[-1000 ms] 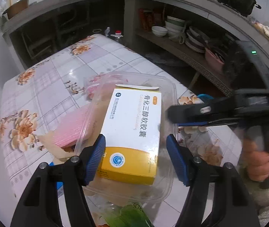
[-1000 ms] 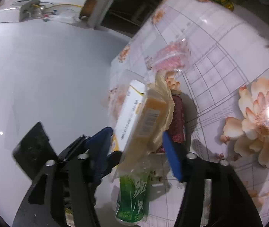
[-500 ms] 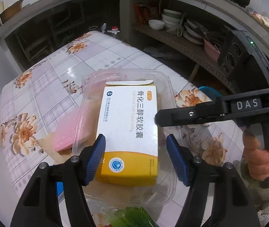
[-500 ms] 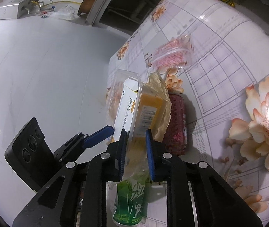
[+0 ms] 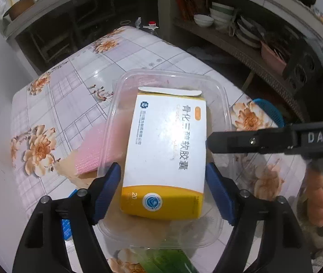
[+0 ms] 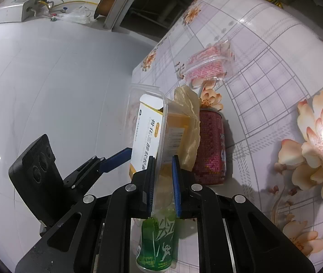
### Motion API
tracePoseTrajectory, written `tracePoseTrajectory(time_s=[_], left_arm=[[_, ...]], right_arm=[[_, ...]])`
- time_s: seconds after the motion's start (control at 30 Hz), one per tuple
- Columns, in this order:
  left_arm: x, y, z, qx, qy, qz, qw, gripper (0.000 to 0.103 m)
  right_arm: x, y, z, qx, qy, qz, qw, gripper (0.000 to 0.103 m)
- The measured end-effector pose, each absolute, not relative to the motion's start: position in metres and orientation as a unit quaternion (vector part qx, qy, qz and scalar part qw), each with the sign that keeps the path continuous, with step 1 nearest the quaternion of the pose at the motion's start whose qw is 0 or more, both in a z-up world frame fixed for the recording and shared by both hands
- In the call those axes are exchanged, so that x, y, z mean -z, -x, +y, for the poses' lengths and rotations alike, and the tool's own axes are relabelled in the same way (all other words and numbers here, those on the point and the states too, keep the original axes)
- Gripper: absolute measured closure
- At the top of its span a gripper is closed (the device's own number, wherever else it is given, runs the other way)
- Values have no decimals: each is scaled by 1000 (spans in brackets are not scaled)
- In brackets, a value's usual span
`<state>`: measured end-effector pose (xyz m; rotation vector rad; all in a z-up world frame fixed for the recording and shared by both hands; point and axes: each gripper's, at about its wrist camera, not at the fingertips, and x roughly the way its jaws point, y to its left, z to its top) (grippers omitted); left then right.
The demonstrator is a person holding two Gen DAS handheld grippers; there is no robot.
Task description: Collect trash
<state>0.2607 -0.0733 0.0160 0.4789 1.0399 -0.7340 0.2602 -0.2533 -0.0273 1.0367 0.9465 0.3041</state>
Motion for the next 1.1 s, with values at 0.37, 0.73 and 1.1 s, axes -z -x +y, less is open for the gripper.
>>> tracePoseTrajectory(time_s=[0.37, 0.73, 1.1], left_arm=[[-14, -261, -73, 343, -207, 480, 781, 32], [-25, -257, -62, 348, -180, 465, 794, 32], [-58, -243, -45, 364, -126, 423, 820, 32]], right_arm=[[31, -262, -256, -143, -481, 430, 750, 90], [31, -257, -260, -143, -489, 426, 747, 93], [29, -254, -263, -139, -496, 419, 747, 98]])
